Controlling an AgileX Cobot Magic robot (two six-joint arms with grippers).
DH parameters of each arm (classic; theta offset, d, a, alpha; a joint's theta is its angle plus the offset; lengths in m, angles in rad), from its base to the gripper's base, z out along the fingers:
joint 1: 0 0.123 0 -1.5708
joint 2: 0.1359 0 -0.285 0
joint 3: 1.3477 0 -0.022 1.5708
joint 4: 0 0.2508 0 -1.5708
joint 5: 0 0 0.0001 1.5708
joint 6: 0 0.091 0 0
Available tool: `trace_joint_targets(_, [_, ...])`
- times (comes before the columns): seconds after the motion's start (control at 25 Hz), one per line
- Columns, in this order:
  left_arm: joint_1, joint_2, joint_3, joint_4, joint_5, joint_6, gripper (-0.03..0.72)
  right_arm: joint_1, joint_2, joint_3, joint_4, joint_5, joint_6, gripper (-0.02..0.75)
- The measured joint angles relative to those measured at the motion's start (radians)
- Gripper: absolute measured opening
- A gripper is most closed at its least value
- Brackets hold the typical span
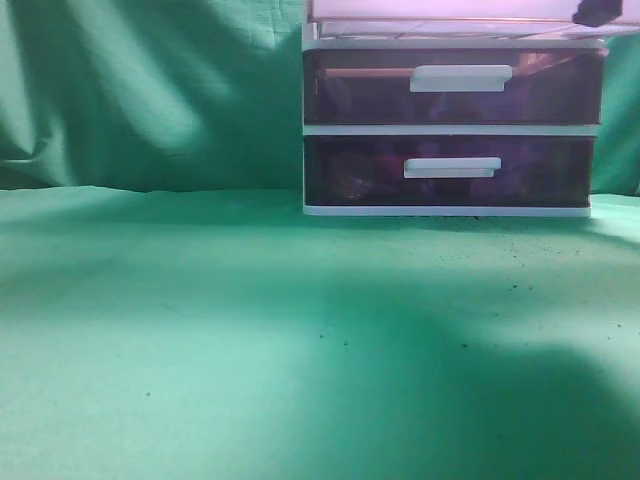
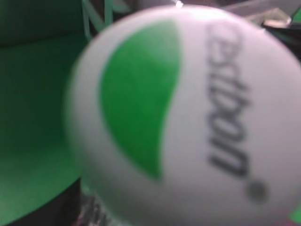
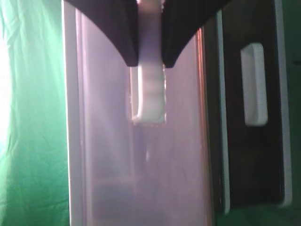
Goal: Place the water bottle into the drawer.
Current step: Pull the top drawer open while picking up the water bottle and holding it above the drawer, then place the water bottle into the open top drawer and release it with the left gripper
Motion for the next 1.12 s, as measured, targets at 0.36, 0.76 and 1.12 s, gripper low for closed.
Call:
trace_joint_targets(0.36, [0.000,0.012,-0.084,-0.001,-0.206,0.000,0.283,0.067,-0.002,0.002,0.068,0.004,0.004,0.102])
trace_joint_targets(0.76, [-0.092,0.385,-0.528,0.028,-0.155,0.042,0.283,0.070,0.002,0.003,0.071,0.000,0.004,0.102])
trace_joint_targets(1.12, [-0.096,0.755,-0.843,0.029,-0.043,0.143,0.283,0.071,0.006,0.003,0.079,-0.005,0.002,0.102])
